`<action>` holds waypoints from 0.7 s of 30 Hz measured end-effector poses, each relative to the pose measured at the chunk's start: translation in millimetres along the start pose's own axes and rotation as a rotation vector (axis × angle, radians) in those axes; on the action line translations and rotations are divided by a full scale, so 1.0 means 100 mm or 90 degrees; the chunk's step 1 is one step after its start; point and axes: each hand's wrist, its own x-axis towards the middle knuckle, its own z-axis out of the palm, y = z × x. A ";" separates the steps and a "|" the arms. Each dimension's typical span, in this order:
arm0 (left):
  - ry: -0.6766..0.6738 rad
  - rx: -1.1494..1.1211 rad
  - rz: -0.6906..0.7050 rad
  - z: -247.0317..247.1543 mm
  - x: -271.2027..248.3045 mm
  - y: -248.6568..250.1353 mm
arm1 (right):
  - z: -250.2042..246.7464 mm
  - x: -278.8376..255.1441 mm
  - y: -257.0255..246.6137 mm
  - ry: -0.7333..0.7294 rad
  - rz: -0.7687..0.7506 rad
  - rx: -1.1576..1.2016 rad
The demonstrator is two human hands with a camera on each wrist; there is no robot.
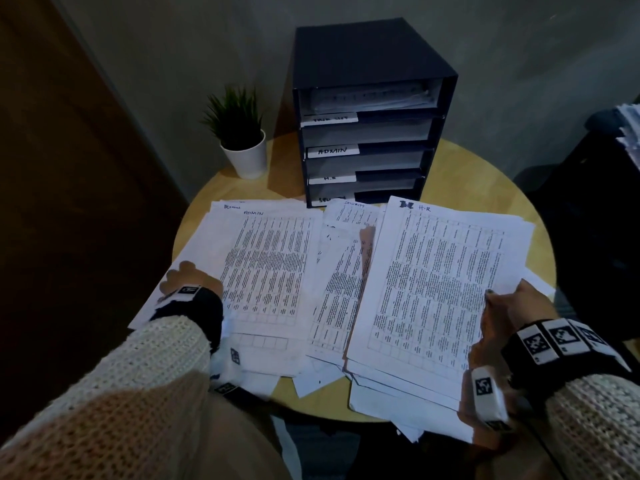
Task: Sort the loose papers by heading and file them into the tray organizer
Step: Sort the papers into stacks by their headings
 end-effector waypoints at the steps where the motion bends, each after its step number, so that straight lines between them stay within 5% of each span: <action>1: 0.011 0.001 0.030 -0.01 -0.04 0.05 | 0.01 -0.01 -0.02 -0.010 -0.003 0.006; 4: -0.003 -0.133 0.222 -0.01 -0.29 0.29 | 0.09 0.00 -0.05 -0.038 0.002 0.071; 6: -0.103 -0.361 0.317 0.02 -0.57 0.45 | 0.17 -0.02 -0.07 -0.045 0.005 0.106; 8: -0.242 -0.509 0.348 0.08 -0.88 0.59 | 0.28 -0.05 -0.11 -0.085 0.015 0.174; 11: -0.400 -0.514 0.374 0.22 -1.22 0.70 | 0.39 -0.18 -0.20 -0.160 0.052 0.312; 16: -0.279 -0.402 0.421 0.34 -1.13 0.54 | 0.47 -0.49 -0.43 -0.218 -0.050 0.414; 21: -0.171 -0.423 0.363 0.28 -0.84 0.31 | 0.54 -0.53 -0.48 -0.217 -0.099 0.259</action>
